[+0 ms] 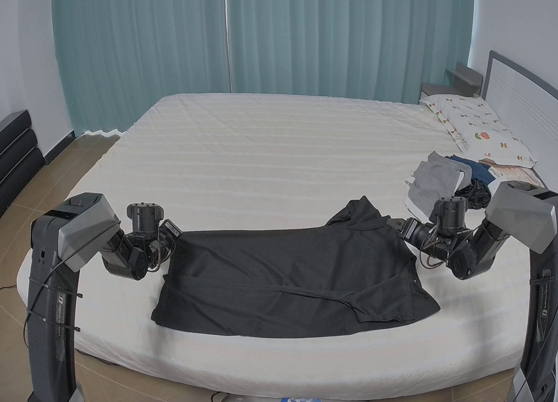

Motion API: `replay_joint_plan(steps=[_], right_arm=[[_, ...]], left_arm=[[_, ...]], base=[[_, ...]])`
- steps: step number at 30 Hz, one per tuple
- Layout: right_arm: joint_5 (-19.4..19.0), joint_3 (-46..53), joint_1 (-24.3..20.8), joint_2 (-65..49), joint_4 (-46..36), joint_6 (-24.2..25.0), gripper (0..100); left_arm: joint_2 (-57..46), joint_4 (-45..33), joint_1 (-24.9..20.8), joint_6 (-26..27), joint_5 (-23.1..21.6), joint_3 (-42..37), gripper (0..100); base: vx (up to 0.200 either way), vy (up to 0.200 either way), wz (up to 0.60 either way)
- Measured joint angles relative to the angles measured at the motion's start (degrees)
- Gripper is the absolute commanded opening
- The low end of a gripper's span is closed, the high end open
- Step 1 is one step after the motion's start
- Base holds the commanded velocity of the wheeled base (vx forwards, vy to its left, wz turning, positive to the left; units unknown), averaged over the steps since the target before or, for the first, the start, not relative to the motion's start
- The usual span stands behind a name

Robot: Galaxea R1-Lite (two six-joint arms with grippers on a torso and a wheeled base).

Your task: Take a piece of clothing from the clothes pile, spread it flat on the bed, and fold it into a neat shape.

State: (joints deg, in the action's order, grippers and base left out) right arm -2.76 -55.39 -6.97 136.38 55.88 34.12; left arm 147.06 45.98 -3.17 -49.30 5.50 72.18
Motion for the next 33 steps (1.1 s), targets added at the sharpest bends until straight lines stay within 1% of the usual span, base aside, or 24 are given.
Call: replay_joint_plan(steps=[7,11,14,18,23,29,30,33], right_arm=[[-0.04,-18.59,0.09,4.22,-16.18,-2.86,100],[-0.06,-28.70,-0.10,7.67,-22.58,-4.43,100],[-0.06,-34.44,-0.11,10.40,-26.54,-5.17,100],[0.05,-40.69,-0.10,14.57,-29.23,-5.63,100],[0.46,-46.62,-0.07,18.55,-30.03,-5.63,100],[0.60,-49.43,0.22,21.53,-30.32,-5.55,100],[0.60,-49.70,0.23,21.89,-30.29,-5.52,0],[0.66,-50.26,0.28,22.80,-30.16,-5.39,0]], left_arm=[[-0.41,0.09,0.00,-0.82,-0.04,-1.15,0],[-0.59,0.16,0.00,-1.06,-0.06,-1.79,0],[-0.69,0.65,0.00,-1.19,-0.09,-2.30,0],[-0.78,1.30,0.00,-1.23,-0.06,-2.95,0],[-0.87,1.58,0.00,-1.28,-0.06,-3.41,0],[-0.87,1.72,0.00,-1.28,-0.06,-3.61,0],[-0.87,1.72,0.00,-1.26,-0.06,-3.61,0],[-0.87,1.72,0.00,-1.23,-0.06,-3.61,0]], base=[[0.000,0.000,0.00],[0.000,0.000,0.00],[0.000,0.000,0.00],[0.000,0.000,0.00],[0.000,0.000,0.00],[0.000,0.000,0.00],[0.000,0.000,0.00],[0.000,0.000,0.00]])
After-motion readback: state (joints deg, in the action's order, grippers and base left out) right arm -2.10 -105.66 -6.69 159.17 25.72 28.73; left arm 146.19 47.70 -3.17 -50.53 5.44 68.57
